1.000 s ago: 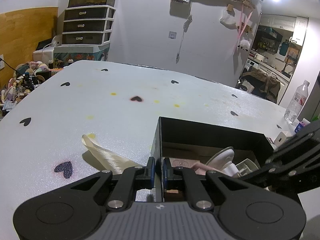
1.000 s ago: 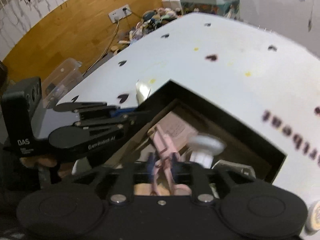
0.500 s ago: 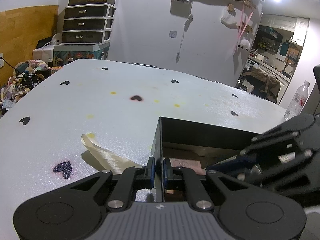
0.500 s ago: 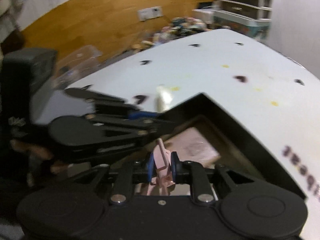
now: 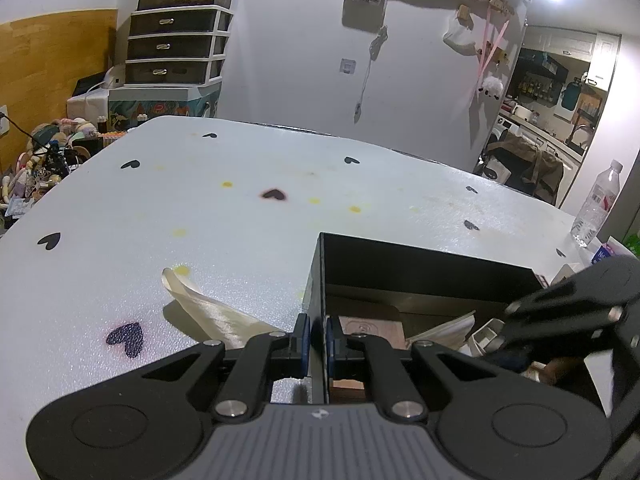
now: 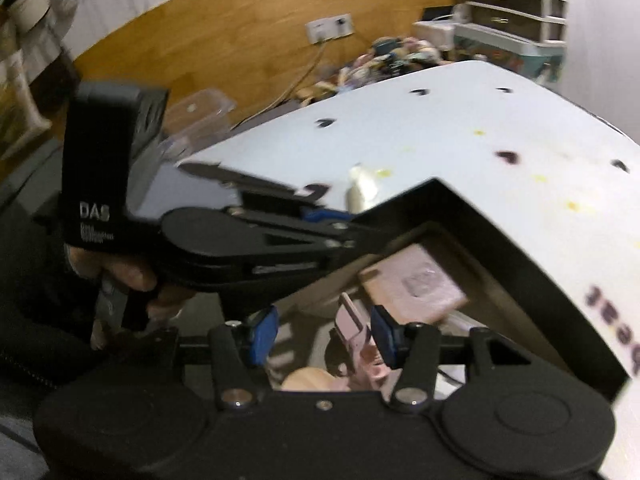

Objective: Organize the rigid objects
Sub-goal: 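Open the right gripper to release the curler and withdraw, then move the right gripper to the round tape measure and grasp it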

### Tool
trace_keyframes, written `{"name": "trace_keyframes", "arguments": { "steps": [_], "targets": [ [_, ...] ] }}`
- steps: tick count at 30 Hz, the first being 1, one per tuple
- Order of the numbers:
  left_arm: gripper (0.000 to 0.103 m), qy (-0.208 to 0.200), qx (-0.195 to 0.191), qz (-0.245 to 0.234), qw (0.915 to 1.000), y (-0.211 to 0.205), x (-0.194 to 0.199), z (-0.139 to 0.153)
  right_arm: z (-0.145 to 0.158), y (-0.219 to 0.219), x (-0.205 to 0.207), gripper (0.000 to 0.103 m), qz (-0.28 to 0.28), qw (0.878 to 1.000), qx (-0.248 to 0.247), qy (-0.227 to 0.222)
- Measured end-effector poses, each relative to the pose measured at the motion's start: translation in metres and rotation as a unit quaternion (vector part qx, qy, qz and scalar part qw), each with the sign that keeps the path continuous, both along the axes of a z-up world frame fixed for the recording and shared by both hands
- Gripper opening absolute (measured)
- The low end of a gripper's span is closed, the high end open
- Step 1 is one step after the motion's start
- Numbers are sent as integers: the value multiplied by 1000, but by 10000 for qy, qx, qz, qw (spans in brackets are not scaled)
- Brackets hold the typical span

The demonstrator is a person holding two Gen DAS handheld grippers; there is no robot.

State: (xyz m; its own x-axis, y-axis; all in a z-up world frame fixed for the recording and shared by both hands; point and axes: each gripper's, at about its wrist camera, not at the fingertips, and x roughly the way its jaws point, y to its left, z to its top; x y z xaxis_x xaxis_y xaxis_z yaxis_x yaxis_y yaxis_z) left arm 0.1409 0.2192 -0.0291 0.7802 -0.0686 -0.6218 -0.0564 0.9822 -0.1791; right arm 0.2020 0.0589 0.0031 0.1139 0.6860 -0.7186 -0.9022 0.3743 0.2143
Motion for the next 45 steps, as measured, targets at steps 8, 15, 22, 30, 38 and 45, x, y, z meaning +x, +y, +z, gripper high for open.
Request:
{"name": "trace_keyframes", "arguments": {
  "steps": [8,15,22,30,38,45],
  "targets": [
    [8,6,14,3,10000,1,1,-1,3,-24,4,42,-542,9985,-41,102],
    [8,6,6,4,10000,1,1,-1,-28,-3,23,15,-870,9928,-190,798],
    [8,11,16,9,10000,1,1,-2,-27,16,10,17,-494,9966,-263,610],
    [8,15,23,21,10000,2,1,-3,0,-19,20,36,-866,9950,184,459],
    [8,13,5,39,10000,3,1,-5,18,-71,22,89,-1431,9871,683,233],
    [8,22,22,49,10000,3,1,-4,30,-126,18,101,-2473,9619,1112,-337]
  ]
}}
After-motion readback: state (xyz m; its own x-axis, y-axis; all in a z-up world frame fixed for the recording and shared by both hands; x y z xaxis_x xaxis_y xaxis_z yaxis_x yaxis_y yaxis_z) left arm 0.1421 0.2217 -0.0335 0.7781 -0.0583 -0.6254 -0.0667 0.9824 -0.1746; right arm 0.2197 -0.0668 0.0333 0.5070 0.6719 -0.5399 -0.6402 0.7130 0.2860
